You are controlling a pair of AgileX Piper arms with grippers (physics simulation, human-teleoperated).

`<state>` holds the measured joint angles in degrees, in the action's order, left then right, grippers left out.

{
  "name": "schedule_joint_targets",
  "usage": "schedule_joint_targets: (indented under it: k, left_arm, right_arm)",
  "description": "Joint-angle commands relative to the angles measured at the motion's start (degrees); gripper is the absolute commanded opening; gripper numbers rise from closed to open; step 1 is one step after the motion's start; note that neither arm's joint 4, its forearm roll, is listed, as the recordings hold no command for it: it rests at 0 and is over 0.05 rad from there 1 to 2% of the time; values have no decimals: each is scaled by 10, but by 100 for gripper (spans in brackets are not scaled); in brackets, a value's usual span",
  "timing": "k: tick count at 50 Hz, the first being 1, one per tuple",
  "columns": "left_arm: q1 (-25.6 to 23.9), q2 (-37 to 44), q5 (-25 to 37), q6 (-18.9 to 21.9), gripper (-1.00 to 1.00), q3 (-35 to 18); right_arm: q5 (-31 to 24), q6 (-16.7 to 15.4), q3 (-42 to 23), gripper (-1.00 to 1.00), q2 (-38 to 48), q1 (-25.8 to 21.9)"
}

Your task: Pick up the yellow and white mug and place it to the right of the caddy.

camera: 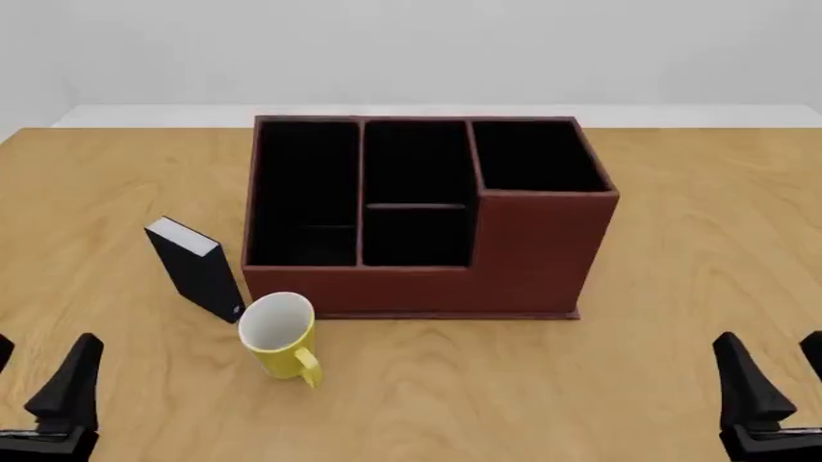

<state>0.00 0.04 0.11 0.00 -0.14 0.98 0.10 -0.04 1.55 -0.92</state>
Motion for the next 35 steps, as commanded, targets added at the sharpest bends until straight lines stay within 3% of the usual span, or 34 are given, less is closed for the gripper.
schedule_joint_targets:
  k: [1, 11, 21, 35]
  left_arm:
    - [0, 1, 4, 0, 100, -5]
    - [0, 1, 8, 0, 100, -9]
    - [0, 2, 13, -1, 100, -15]
    - [0, 2, 13, 0, 100, -15]
  right_arm:
    - [-29, -15, 0, 100, -15, -21]
    - [-35, -20, -2, 100, -15, -30]
    - [-53, -36, 0, 100, -10, -109]
    - [22, -41, 0, 100, 75, -166]
